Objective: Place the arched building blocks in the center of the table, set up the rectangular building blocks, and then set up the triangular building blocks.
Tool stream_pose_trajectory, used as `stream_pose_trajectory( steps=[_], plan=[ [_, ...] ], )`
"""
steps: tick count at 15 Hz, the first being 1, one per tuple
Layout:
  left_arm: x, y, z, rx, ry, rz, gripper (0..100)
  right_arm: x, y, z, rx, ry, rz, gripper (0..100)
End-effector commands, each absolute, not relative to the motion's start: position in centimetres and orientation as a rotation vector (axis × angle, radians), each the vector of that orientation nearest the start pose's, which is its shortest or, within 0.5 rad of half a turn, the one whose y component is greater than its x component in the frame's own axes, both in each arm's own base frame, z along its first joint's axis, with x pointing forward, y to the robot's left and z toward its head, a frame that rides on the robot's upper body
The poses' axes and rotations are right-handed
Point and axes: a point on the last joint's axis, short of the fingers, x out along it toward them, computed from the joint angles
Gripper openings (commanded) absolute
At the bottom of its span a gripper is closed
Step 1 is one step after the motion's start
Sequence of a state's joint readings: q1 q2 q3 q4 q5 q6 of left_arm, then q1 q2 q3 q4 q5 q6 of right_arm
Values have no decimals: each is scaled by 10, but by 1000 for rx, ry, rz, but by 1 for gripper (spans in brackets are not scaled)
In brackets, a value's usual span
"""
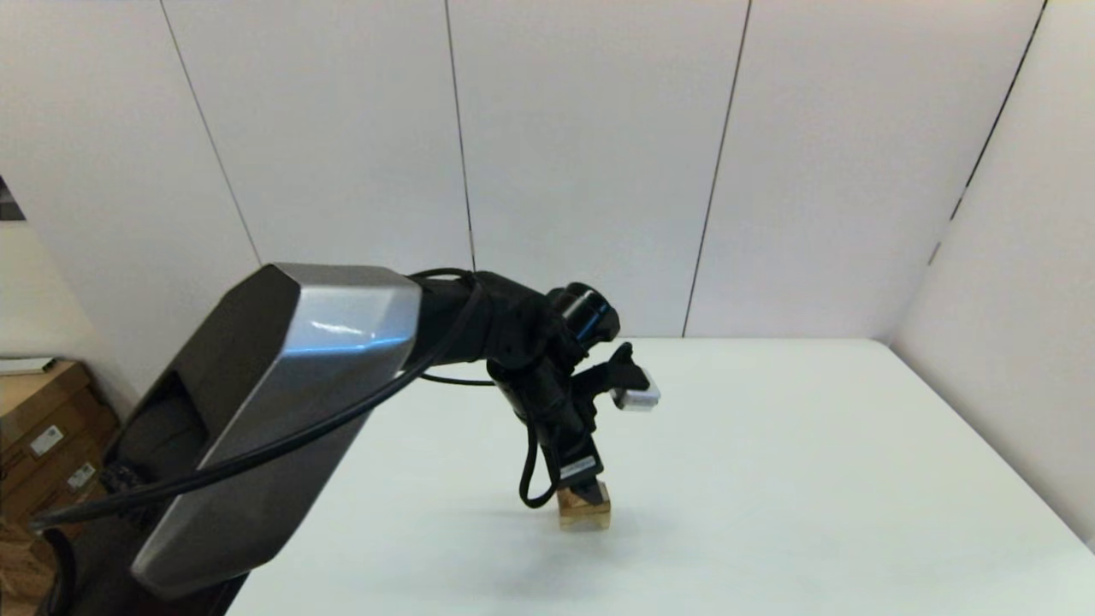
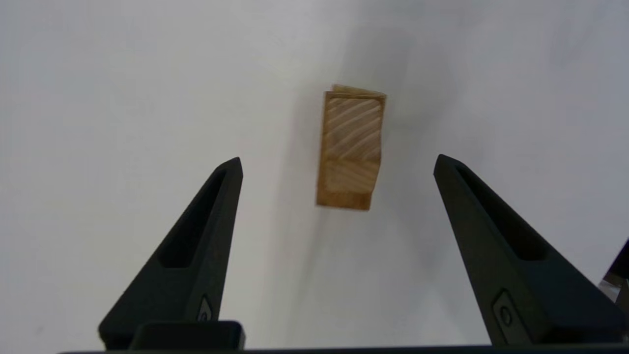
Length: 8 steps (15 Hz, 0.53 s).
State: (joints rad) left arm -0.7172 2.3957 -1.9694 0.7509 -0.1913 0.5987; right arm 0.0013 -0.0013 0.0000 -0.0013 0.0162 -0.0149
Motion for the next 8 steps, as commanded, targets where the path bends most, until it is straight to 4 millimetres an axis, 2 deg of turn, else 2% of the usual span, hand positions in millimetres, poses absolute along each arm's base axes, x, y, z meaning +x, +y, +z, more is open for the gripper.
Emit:
stream_pose_trajectory(
  steps=[1, 2, 4, 6, 7, 8],
  plan=[
    [306, -223, 261, 706, 574, -992, 100, -23, 0, 75, -15, -2, 17, 100],
    [289, -197, 296, 681, 493, -942, 100, -23, 0, 75, -15, -2, 18, 100],
    [238, -145, 346, 631, 379, -853, 100, -23, 0, 75, -15, -2, 17, 100],
    [170, -89, 370, 572, 299, -753, 100, -23, 0, 75, -15, -2, 17, 100],
    [124, -59, 373, 514, 265, -686, 100, -23, 0, 75, -15, -2, 17, 100],
    [87, -41, 369, 457, 237, -645, 100, -23, 0, 75, -15, -2, 17, 100]
  ],
)
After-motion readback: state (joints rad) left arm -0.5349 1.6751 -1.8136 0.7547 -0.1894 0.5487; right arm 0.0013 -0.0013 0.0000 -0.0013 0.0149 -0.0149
